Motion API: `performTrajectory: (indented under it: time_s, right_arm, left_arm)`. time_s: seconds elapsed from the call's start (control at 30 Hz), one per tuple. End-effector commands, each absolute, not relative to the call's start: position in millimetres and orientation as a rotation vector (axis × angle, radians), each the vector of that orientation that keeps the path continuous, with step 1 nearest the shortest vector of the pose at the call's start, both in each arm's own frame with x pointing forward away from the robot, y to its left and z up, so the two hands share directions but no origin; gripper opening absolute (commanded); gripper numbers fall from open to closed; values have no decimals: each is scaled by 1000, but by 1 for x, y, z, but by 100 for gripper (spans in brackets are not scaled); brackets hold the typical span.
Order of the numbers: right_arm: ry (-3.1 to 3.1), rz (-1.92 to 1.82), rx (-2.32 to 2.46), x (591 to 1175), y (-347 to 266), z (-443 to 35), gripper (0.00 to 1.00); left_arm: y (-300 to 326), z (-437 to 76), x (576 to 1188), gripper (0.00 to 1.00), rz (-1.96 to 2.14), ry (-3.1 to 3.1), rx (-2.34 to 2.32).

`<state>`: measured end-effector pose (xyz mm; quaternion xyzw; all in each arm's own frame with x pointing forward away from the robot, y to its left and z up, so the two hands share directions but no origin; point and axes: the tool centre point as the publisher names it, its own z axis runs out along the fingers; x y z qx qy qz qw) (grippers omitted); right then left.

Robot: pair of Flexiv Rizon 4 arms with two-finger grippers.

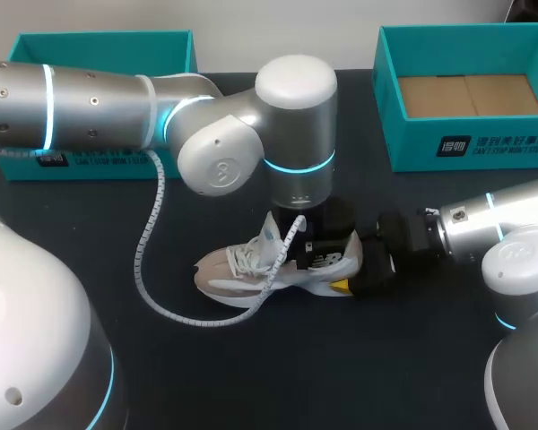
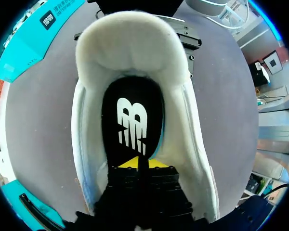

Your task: Take the shoe out of the shoebox, open the shoe tongue, remove and reinsert the insole, then place the shoe into the shoebox

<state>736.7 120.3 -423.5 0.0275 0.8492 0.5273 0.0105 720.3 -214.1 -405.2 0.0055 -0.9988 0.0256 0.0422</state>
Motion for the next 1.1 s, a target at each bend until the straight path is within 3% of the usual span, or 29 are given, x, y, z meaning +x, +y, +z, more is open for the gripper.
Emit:
performTrajectory:
  time_s: [0.03, 0.57, 1.1]
  right_arm:
    - [2654, 1639, 89, 737, 125, -427, 0]
    - [2654, 1639, 89, 737, 125, -427, 0]
    - [2654, 1639, 89, 737, 125, -427, 0]
  left_arm:
    - [-208, -400, 720, 0, 110, -3055, 15]
    - [-195, -340, 708, 0, 247, -2953, 4]
    - [-188, -313, 711, 0, 365, -2906, 73]
